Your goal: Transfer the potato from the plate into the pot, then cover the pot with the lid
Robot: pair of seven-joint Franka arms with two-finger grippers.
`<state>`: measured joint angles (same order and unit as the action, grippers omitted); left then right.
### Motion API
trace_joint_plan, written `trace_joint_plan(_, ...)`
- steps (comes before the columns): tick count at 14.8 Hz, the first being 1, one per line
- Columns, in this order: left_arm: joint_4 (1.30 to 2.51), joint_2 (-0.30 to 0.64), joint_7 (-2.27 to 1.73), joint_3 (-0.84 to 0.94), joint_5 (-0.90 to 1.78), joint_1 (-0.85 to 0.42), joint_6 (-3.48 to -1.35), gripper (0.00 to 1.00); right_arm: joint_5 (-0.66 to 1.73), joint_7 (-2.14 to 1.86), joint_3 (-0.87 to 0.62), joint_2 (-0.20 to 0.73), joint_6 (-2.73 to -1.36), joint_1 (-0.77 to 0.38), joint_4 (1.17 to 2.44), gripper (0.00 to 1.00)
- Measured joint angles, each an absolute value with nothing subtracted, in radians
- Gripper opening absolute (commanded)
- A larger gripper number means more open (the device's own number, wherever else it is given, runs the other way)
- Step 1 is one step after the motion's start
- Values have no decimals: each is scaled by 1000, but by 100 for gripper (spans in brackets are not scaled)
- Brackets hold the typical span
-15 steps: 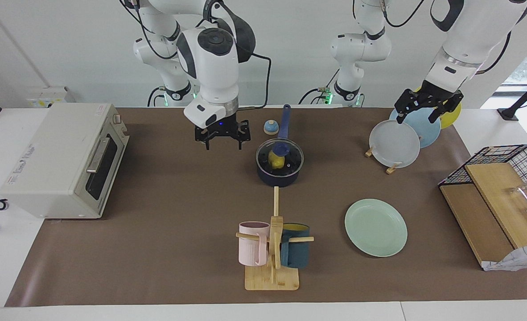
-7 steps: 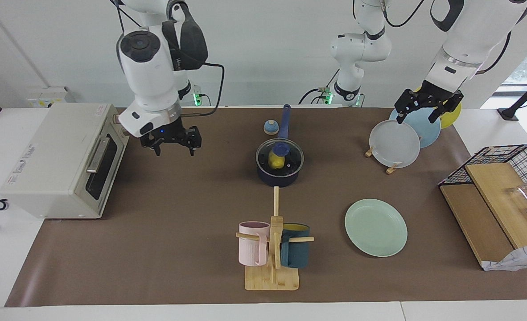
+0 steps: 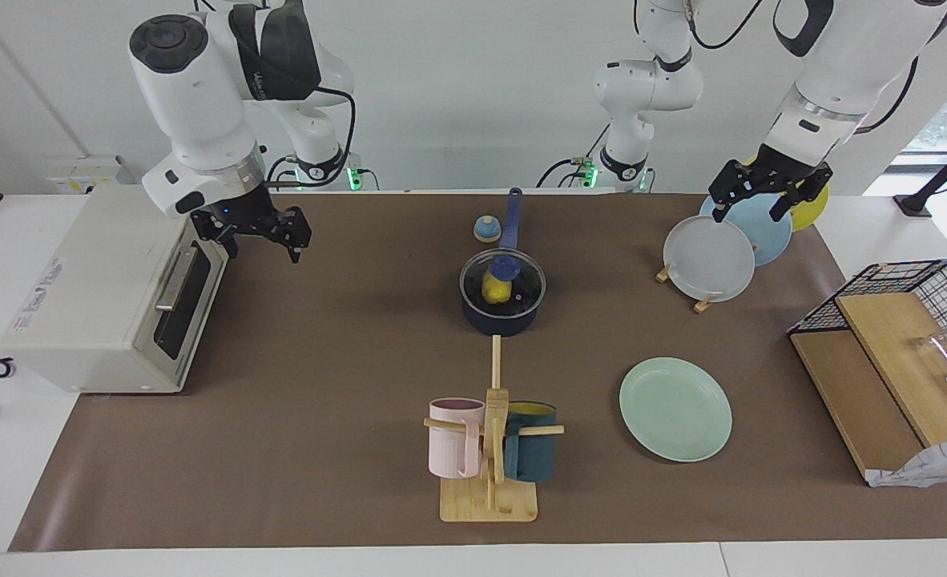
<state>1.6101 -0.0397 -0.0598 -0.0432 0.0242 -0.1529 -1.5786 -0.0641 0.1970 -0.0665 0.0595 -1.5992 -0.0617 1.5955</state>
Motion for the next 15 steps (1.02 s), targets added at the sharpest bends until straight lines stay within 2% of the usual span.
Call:
trace_joint_plan(4, 1610, -40, -60, -43, 24, -153, -1579, 100, -63, 70, -15, 15, -1581, -59, 1638, 100)
trace_joint_plan(15, 1610, -40, -60, -43, 24, -153, -1578, 100, -63, 56, 2, 22, -1582, -55, 1641, 100)
